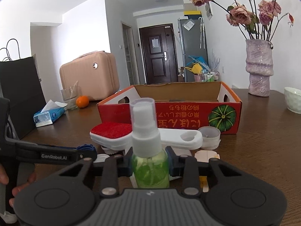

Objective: Organize rigid objects
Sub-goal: 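Carry the blue cap and green spray bottle into the red box with both tools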

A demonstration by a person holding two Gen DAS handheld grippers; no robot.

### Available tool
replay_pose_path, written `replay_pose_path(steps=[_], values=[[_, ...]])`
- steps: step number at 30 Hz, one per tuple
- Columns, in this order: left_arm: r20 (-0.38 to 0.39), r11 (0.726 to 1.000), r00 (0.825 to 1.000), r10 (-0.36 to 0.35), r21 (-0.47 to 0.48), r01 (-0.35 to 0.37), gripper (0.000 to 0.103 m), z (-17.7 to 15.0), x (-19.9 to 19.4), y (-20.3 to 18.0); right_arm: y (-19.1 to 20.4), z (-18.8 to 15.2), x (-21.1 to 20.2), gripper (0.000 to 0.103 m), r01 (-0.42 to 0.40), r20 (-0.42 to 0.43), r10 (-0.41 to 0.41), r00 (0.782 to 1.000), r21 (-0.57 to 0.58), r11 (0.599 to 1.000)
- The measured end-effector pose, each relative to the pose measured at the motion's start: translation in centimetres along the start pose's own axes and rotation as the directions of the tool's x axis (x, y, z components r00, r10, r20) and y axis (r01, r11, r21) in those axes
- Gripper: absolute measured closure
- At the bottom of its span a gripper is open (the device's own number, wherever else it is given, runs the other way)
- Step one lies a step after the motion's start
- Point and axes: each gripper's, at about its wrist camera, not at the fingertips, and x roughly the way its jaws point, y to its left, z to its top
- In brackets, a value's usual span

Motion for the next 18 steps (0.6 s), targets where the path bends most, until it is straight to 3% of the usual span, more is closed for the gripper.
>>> replay_pose_path(steps=[7,14,18], values=[[0.037,0.999,0.998,0.042,0.007,-0.042,0.049,-0.7,-1.8,-0.4,0.2,-0.4,-1.4,0.072,0.022,0.002,-0.022,1.0,-0.003,1.0],[0.117,0.997,0.99,0.078,0.02,-0.081,0.049,-2.2,-7.7,-1.8,1.3,-1.0,-5.1,0.072,0.049,0.007,-0.049,0.999,-0.054,0.997],[0.148,0.997,0.987,0.066,0.016,-0.069,0.049,-3.0,-11.4,-2.5,1.8,-1.1,-8.1,0.072,0.06,0.03,-0.059,0.998,-0.063,0.996]])
